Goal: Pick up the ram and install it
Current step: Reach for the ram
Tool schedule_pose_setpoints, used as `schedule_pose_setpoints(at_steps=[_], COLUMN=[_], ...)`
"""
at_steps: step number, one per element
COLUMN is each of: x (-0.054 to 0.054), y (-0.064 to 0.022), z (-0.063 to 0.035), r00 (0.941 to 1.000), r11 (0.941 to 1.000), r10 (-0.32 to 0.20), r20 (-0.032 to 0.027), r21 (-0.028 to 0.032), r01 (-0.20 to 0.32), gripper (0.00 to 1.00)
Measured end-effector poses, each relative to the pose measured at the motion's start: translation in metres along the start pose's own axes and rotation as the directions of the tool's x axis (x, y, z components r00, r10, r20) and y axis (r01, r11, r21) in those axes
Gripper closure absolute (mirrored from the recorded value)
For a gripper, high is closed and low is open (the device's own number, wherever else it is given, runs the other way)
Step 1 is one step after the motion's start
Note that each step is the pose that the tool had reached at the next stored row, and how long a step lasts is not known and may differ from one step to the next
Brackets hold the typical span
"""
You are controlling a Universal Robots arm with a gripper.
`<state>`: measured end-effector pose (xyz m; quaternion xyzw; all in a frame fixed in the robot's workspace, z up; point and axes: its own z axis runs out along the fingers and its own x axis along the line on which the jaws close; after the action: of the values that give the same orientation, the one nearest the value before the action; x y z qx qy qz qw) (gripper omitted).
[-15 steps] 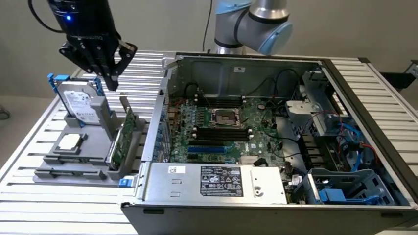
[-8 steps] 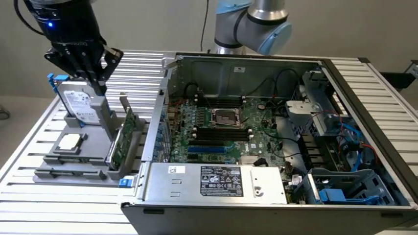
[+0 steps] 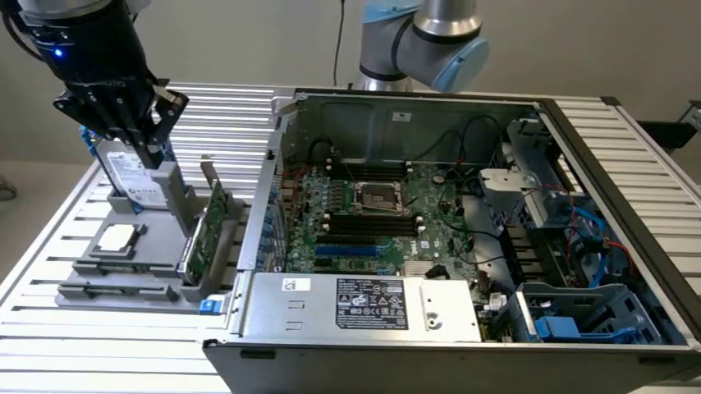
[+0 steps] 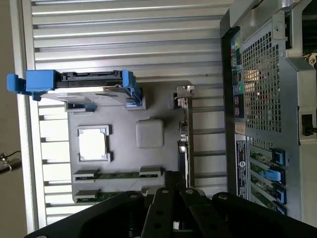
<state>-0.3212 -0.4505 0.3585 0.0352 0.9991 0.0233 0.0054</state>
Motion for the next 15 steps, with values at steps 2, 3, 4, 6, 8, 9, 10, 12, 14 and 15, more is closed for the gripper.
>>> schedule_pose_setpoints(at_steps=[2,3,4,6,8,9,10,12,14,15], x=[0.000,0.000,0.000,0.000,0.001,0.001,0.002,0.005,0.008,0.009], y=[-0.0035,-0.0048,-0.0059,-0.0079,-0.0092,-0.0098,-0.0104,-0.0114,-0.0124,-0.0129], z=[0.0012,0.0019,0.0025,0.0038,0.0042,0.0043,0.0043,0.0044,0.0045,0.0045], r00=[1.0000,1.0000,0.9999,0.9997,0.9994,0.9993,0.9992,0.9990,0.9989,0.9988], r11=[1.0000,1.0000,0.9999,0.9997,0.9994,0.9993,0.9992,0.9990,0.9989,0.9988], r10=[-0.004,-0.008,-0.013,-0.024,-0.033,-0.037,-0.040,-0.044,-0.048,-0.050], r20=[-0.0001,-0.0005,-0.0011,-0.0019,-0.0023,-0.0025,-0.0027,-0.0029,-0.0030,-0.0031], r21=[0.0000,-0.0001,-0.0001,-0.0002,-0.0004,-0.0004,-0.0003,-0.0004,-0.0005,-0.0005], r01=[0.004,0.008,0.013,0.024,0.033,0.037,0.040,0.044,0.048,0.050], gripper=[0.89,0.89,0.89,0.89,0.89,0.89,0.89,0.89,0.89,0.89])
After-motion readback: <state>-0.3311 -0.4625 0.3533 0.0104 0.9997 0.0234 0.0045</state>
